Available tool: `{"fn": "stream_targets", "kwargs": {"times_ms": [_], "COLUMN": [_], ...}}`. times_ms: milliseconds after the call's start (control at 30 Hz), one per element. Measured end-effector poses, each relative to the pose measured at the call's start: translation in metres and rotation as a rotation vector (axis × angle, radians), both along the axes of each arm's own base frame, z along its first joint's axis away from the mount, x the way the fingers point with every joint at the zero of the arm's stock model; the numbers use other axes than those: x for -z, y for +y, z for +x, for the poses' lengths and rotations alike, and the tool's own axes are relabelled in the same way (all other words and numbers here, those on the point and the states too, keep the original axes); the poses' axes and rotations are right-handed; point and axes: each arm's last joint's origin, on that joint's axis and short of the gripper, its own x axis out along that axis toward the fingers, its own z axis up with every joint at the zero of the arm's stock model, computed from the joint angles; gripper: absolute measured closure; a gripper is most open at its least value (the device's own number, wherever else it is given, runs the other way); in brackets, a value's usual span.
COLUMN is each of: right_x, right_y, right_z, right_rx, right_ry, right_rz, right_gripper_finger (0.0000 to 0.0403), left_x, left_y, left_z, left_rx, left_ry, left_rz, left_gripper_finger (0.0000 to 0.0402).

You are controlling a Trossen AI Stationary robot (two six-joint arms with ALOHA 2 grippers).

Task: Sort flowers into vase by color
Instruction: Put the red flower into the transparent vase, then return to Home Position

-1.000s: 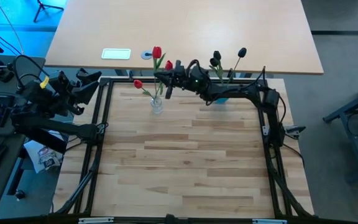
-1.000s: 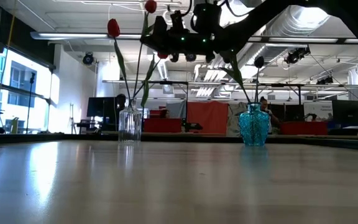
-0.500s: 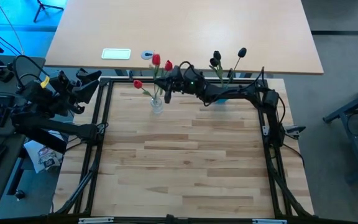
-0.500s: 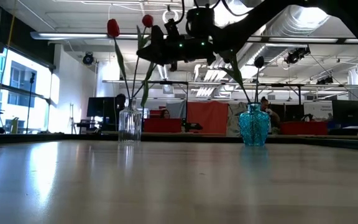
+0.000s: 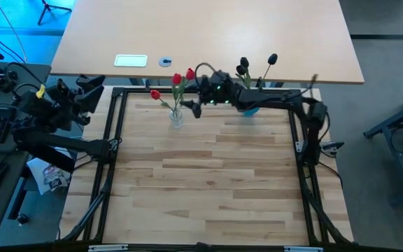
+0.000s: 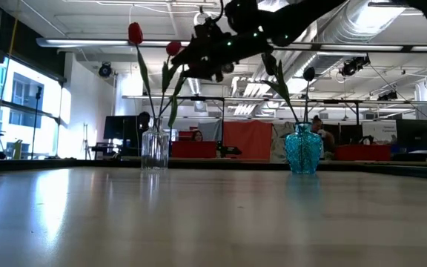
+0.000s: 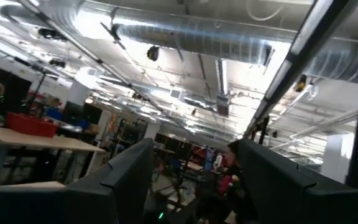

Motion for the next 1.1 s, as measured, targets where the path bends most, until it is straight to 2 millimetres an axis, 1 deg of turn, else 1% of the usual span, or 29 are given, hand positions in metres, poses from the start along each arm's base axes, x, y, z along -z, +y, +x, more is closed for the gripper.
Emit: {"fn": "stream_targets", "kwargs": {"times_ms": [67, 133, 167, 233, 300, 367, 400, 433, 467, 533, 600, 667, 700, 767, 867, 933, 1100], "right_x": [-0.012, -0.025, -0.033, -0.048, -0.061, -0.07, -0.075, -0.08, -0.085, -0.095, -0.104, -0.114, -0.119, -0.127, -0.133, -0.133, -0.128], "right_y": [-0.001, -0.001, 0.001, 0.01, 0.021, 0.032, 0.038, 0.043, 0.047, 0.056, 0.062, 0.067, 0.068, 0.07, 0.072, 0.074, 0.084], "right_z": [-0.011, -0.024, -0.031, -0.045, -0.061, -0.076, -0.083, -0.09, -0.098, -0.11, -0.122, -0.133, -0.138, -0.146, -0.154, -0.156, -0.155], "right_rx": [0.007, 0.013, 0.011, -0.003, -0.023, -0.045, -0.052, -0.054, -0.052, -0.035, -0.013, 0.005, 0.012, 0.028, 0.033, 0.033, 0.003], "right_ry": [0.031, 0.066, 0.075, 0.121, 0.175, 0.237, 0.259, 0.273, 0.283, 0.284, 0.282, 0.255, 0.236, 0.197, 0.172, 0.175, 0.227], "right_rz": [-0.011, -0.012, -0.021, -0.025, -0.032, -0.026, -0.017, -0.001, 0.016, 0.058, 0.076, 0.082, 0.089, 0.117, 0.173, 0.217, 0.298], "right_gripper_finger": [0.0075, 0.0082, 0.0091, 0.0127, 0.0187, 0.0271, 0.0322, 0.036, 0.038, 0.038, 0.0385, 0.0398, 0.0399, 0.0398, 0.0401, 0.0401, 0.0402], "left_x": [0.002, 0.006, 0.008, 0.013, 0.018, 0.027, 0.032, 0.04, 0.048, 0.067, 0.088, 0.103, 0.11, 0.126, 0.15, 0.163, 0.193], "left_y": [0.001, 0.001, 0.001, 0.001, 0.0, -0.001, -0.002, -0.002, -0.002, -0.003, -0.003, -0.003, -0.004, -0.004, -0.003, -0.002, -0.001], "left_z": [-0.001, 0.0, 0.001, 0.004, 0.008, 0.014, 0.017, 0.022, 0.026, 0.03, 0.034, 0.038, 0.04, 0.045, 0.051, 0.053, 0.052], "left_rx": [-0.014, -0.021, -0.018, -0.014, -0.013, 0.006, 0.015, 0.017, 0.014, 0.012, 0.025, 0.038, 0.051, 0.08, 0.134, 0.155, 0.218], "left_ry": [0.023, 0.067, 0.087, 0.138, 0.209, 0.311, 0.343, 0.372, 0.394, 0.407, 0.371, 0.268, 0.204, 0.126, 0.108, 0.11, 0.106], "left_rz": [-0.008, -0.018, -0.022, -0.031, -0.014, 0.024, 0.032, 0.035, 0.043, 0.055, 0.058, 0.082, 0.099, 0.123, 0.098, 0.077, 0.01], "left_gripper_finger": [0.0177, 0.0177, 0.0177, 0.0177, 0.0177, 0.0184, 0.0193, 0.0205, 0.0221, 0.0264, 0.0317, 0.0372, 0.0386, 0.0388, 0.0392, 0.0399, 0.04]}}
